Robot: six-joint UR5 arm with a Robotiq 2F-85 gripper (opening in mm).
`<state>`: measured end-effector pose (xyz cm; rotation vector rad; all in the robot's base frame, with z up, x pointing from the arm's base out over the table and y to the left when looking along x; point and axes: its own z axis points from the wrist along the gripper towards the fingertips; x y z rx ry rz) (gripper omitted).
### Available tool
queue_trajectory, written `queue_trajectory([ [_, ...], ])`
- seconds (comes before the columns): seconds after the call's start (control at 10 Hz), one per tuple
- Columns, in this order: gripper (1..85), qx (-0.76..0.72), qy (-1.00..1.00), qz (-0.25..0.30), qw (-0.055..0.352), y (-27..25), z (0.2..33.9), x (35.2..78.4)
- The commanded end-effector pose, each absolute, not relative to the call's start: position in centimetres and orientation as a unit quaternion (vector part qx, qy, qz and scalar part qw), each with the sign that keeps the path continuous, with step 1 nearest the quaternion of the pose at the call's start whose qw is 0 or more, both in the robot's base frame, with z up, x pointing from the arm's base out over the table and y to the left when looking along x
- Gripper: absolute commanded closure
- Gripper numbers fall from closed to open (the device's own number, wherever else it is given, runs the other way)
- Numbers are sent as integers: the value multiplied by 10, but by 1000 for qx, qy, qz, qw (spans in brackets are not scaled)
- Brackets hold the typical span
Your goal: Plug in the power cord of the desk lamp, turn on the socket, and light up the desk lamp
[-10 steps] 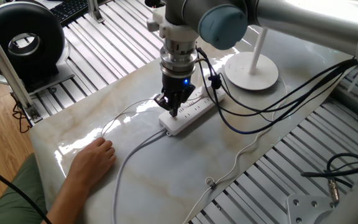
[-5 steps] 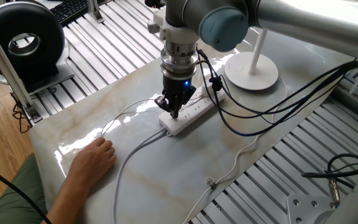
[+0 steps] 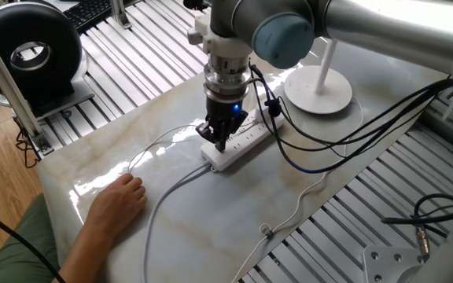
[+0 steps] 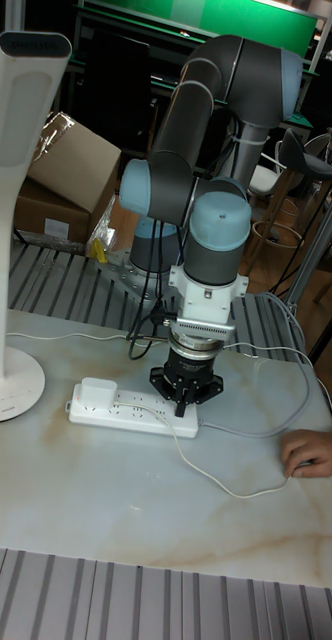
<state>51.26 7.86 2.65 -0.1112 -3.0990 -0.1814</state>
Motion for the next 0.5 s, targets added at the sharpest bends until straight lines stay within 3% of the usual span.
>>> queue_trajectory([
  [0.0, 847, -36, -997, -62, 19, 80, 27, 512],
  [0.4, 847, -28, -998, -54, 36, 81, 40, 506],
])
